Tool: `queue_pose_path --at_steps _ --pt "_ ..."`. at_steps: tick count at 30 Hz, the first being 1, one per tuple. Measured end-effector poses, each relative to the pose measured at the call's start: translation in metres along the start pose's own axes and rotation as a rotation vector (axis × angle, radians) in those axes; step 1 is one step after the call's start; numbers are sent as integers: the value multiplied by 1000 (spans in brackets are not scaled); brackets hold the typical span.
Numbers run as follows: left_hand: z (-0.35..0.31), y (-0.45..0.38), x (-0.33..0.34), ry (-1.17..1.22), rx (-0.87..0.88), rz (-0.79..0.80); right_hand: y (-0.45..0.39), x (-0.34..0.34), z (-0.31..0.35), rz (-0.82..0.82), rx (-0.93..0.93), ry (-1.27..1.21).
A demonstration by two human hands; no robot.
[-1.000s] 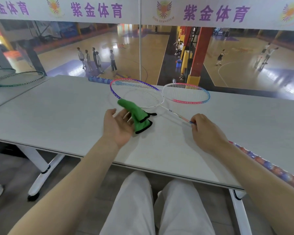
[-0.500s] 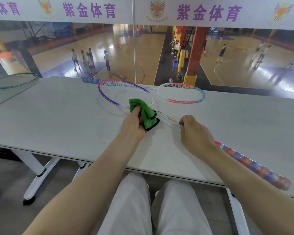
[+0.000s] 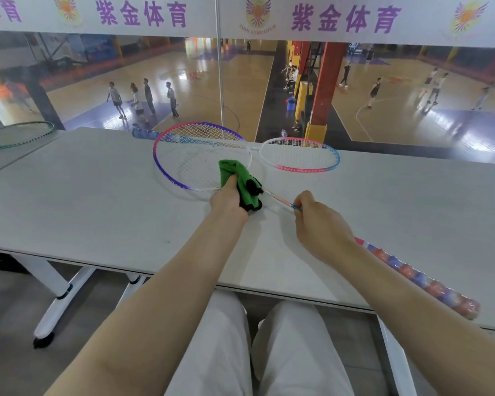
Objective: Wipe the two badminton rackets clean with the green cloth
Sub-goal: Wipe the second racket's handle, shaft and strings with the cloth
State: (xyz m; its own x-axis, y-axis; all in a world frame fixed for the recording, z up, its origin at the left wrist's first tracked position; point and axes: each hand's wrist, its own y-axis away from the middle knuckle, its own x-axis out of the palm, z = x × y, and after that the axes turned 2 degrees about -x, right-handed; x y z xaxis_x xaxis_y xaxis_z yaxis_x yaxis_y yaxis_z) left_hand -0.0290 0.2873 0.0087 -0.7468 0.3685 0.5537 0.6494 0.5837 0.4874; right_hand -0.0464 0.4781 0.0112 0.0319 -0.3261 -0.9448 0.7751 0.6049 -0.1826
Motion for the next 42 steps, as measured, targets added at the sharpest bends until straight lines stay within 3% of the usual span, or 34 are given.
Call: queue_pose_path --at_steps 13,31,42 --pt "-8 16 -16 234 -265 131 -1 -13 -15 13 -42 -1" --pt "-17 27 -38 13 -95 70 -10 -21 -30 15 -10 -103" --pt "-29 6 -65 85 3 49 -8 -25 -46 17 -4 -139"
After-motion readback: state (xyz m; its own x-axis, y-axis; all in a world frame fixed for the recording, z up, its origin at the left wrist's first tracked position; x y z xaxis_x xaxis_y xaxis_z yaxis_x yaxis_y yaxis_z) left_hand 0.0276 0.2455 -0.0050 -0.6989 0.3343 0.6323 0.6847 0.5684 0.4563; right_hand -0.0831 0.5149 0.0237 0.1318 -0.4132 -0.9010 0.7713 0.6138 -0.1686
